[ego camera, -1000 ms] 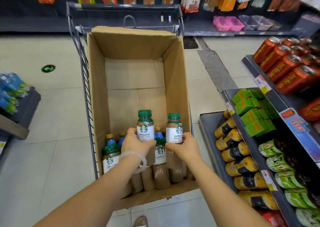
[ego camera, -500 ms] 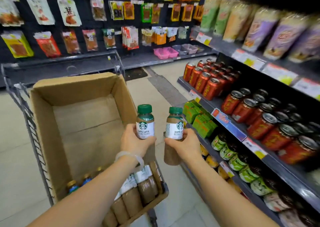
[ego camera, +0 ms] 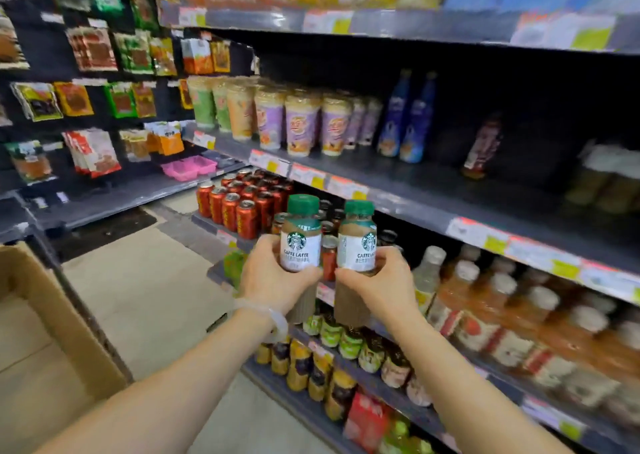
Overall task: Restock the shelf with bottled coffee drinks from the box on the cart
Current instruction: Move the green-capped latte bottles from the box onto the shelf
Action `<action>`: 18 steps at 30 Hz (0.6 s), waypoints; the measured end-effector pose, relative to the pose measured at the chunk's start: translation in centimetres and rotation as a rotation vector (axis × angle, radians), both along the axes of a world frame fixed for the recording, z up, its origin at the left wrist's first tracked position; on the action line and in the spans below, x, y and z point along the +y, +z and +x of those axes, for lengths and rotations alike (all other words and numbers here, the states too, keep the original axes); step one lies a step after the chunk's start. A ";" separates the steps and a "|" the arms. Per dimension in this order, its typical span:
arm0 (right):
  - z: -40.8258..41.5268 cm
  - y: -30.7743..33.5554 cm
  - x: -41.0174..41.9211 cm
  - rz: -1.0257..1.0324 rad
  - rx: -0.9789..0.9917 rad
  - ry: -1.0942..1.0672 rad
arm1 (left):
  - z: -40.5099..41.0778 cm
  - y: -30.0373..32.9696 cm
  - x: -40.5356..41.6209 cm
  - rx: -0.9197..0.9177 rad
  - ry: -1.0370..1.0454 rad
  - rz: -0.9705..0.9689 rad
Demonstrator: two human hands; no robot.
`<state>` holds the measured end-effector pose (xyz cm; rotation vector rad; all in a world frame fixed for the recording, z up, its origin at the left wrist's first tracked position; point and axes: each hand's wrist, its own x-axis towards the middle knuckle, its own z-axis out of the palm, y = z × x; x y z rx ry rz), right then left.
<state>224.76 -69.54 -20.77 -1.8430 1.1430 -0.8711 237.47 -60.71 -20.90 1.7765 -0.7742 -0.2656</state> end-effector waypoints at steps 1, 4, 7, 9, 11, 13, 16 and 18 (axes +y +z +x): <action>-2.0 0.8 -0.8 -0.018 -0.020 -0.031 | -1.7 0.9 -1.2 -0.019 -0.032 -0.015; -8.0 3.1 -3.0 -0.081 -0.051 -0.123 | -6.8 3.5 -4.9 -0.054 -0.130 -0.054; -14.1 5.1 -4.7 -0.130 -0.056 -0.209 | -11.6 5.5 -7.8 -0.065 -0.235 -0.088; -18.0 6.4 -5.6 -0.152 -0.078 -0.268 | -14.5 6.5 -9.5 -0.080 -0.317 -0.110; -21.5 7.5 -6.3 -0.183 -0.099 -0.322 | -17.1 7.5 -11.1 -0.088 -0.392 -0.134; -24.4 8.3 -7.1 -0.215 -0.113 -0.372 | -19.5 8.3 -12.8 -0.086 -0.454 -0.147; -27.8 9.1 -8.7 -0.243 -0.129 -0.445 | -22.5 9.0 -15.4 -0.025 -0.533 -0.176; -29.6 9.4 -9.9 -0.256 -0.128 -0.493 | -24.1 9.3 -17.2 0.008 -0.573 -0.193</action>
